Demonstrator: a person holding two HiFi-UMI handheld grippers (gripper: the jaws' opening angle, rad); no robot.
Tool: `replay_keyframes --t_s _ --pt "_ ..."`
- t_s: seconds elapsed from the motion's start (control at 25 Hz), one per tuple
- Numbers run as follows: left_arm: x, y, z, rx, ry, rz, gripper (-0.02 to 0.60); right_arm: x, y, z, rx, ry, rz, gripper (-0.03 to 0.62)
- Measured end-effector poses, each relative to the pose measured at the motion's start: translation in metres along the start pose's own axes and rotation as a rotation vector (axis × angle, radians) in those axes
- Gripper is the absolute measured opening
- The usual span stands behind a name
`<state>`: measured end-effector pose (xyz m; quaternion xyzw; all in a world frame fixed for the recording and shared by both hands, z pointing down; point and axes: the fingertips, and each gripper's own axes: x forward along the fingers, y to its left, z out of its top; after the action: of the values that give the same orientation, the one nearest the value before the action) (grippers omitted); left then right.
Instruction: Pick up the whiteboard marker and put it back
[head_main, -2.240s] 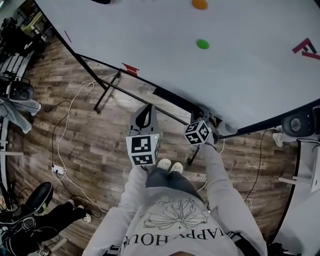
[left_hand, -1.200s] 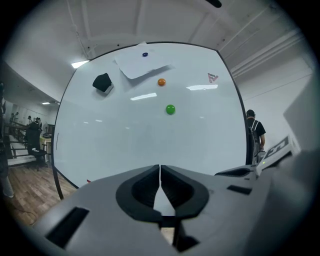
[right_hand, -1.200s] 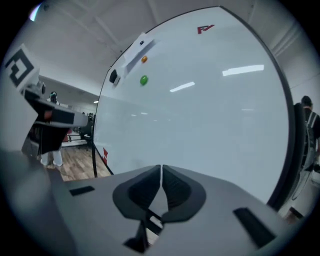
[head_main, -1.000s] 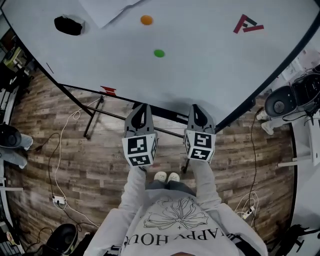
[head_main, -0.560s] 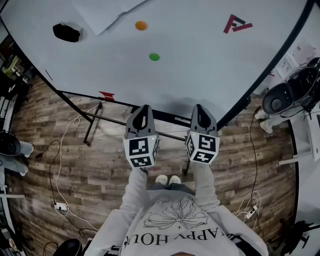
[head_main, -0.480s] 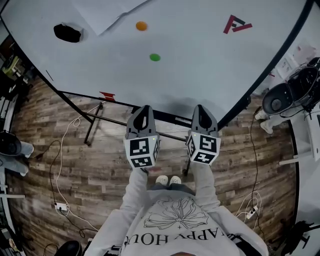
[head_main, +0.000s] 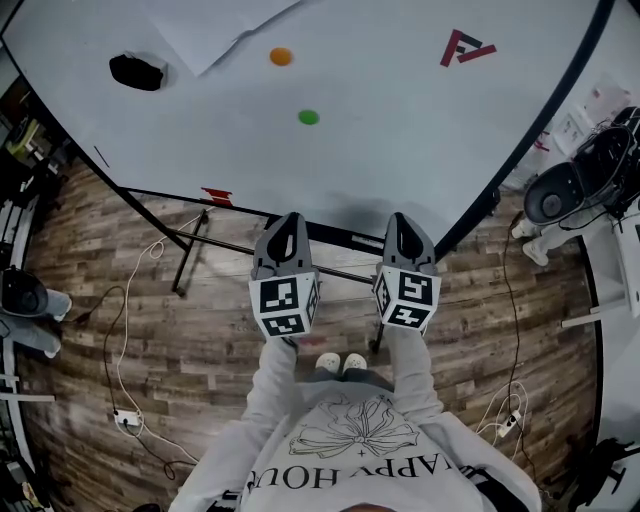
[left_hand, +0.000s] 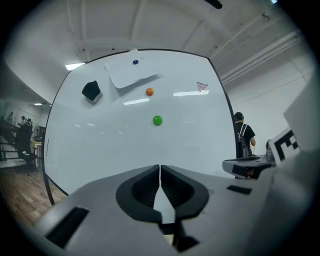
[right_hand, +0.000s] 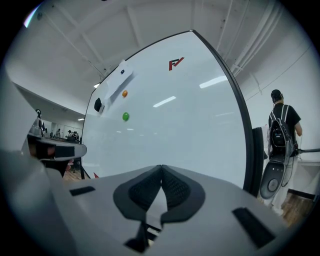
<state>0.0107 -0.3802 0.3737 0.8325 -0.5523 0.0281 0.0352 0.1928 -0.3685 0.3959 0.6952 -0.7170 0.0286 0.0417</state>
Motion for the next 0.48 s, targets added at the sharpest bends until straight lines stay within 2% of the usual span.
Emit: replay_keyframes --t_s 0.48 --pt "-0.0006 -0.0008 -0.0006 0.007 0.003 0.004 0.011 -0.0026 -0.0052 -0.0007 -0.019 0.004 -0.002 0.003"
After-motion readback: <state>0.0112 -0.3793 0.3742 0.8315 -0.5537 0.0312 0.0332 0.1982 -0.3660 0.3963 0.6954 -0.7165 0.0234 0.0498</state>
